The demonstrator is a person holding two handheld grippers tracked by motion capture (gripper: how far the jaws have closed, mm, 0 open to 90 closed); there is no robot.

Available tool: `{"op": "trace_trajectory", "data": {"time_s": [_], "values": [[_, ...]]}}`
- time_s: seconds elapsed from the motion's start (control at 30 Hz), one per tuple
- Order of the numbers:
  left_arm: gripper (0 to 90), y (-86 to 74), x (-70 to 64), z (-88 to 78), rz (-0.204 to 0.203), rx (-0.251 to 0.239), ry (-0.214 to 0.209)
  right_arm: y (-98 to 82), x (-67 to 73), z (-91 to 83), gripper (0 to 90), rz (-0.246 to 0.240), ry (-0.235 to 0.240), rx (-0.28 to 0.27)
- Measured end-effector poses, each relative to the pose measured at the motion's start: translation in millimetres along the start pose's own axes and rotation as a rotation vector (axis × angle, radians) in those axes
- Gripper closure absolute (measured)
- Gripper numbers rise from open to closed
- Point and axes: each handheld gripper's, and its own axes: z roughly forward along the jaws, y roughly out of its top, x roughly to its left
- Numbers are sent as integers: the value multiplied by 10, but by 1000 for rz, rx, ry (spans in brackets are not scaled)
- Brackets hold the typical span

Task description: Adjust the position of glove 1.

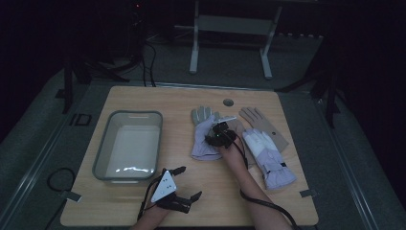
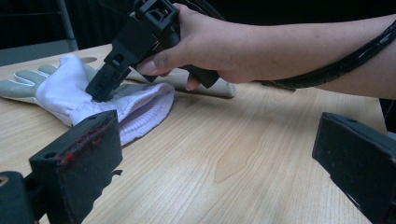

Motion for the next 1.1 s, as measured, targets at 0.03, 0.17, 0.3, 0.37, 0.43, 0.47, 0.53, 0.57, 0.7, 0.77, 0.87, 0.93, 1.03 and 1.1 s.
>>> {"op": "trace_trajectory", "data": {"time_s": [0.03,0.17,0.3,0.37,0.43,0.47,0.53,0.57,0.7,0.77,0.87,0.93,1.03,1.1], "values": [[16,0,0,0,0,0,0,-1,0,0,561,-2,-1,0],[16,0,-1,0,0,0,1,9,31,4,679,-17,-15,8],[16,0,-1,0,0,0,1,19,81,2,812,-50,-33,6],[16,0,3,-1,-2,0,-1,22,101,-10,856,-55,-38,1],[16,0,5,-2,-5,-1,-1,41,105,-42,867,-36,-38,-9],[16,0,6,-2,-5,-1,-1,56,108,-71,868,-39,-43,-17],[16,0,5,-2,-3,-1,-1,80,110,-130,870,-26,-43,-35],[16,0,4,-2,-3,-1,-2,89,109,-157,870,-20,-35,-45],[16,1,9,-2,-1,-1,1,137,110,-343,871,6,-25,-104],[16,0,6,-2,-1,0,0,159,110,-433,872,4,-25,-126],[16,1,6,-3,-1,1,1,188,108,-621,872,31,-12,-156],[16,0,5,-2,-4,-1,1,186,112,-729,872,38,-15,-170],[16,1,6,-3,-1,1,0,154,126,-865,873,34,-23,-186],[16,1,4,-2,-1,0,0,110,130,-957,873,46,-17,-191]]}}
